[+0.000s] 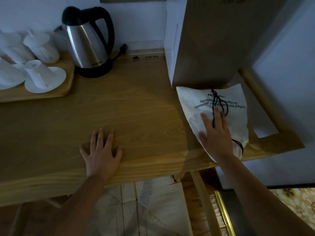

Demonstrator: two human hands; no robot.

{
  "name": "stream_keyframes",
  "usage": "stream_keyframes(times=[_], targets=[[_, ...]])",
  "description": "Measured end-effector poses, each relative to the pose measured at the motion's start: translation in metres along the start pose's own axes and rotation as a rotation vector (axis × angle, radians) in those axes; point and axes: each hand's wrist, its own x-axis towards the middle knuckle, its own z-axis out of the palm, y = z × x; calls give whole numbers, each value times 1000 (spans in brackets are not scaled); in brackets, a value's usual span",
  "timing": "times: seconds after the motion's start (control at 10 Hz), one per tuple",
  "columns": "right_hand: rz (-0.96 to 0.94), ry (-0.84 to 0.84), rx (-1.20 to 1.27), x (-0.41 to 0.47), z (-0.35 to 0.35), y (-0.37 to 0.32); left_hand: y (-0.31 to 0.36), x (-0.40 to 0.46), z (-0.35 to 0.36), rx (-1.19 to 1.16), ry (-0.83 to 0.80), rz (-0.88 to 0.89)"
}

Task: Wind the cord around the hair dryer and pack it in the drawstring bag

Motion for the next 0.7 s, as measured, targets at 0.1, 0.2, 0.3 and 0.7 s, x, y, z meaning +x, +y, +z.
stream_keyframes(times=[0.1,0.2,0.3,0.7], targets=[[-7,-8,1,6,-1,9,0,0,1,-1,5,3],[15,-29,-12,13,-1,14,-1,0,1,3,-3,5],[18,-47,-47,18,2,16,0,-1,0,-3,8,8],[95,-56,-89,4,-30,-17,5,3,-30,11,-219,35]])
